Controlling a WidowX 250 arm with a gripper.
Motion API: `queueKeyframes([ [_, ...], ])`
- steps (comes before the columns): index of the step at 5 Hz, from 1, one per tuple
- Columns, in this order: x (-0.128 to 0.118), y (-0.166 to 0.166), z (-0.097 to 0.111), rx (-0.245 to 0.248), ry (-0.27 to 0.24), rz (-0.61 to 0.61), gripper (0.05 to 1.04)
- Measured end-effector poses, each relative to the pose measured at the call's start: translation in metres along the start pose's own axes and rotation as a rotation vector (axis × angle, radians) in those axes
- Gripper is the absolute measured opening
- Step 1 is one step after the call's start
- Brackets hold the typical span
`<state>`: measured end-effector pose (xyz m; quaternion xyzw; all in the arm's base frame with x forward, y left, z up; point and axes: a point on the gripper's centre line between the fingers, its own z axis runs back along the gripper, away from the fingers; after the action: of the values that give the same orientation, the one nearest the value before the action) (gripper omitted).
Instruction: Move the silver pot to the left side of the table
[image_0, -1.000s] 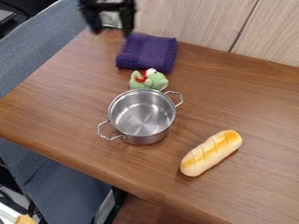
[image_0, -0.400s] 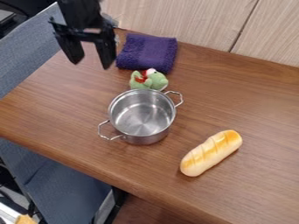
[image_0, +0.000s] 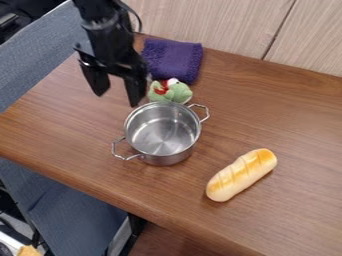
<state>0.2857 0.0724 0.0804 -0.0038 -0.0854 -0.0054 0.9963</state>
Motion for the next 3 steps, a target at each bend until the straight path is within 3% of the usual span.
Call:
queueKeyframes([
  [2,-0.010,-0.014,-0.031,-0.023,0.054,-0.066,1.001],
  [3,-0.010,-0.014,-0.041,-0.007,0.072,-0.075,0.952],
])
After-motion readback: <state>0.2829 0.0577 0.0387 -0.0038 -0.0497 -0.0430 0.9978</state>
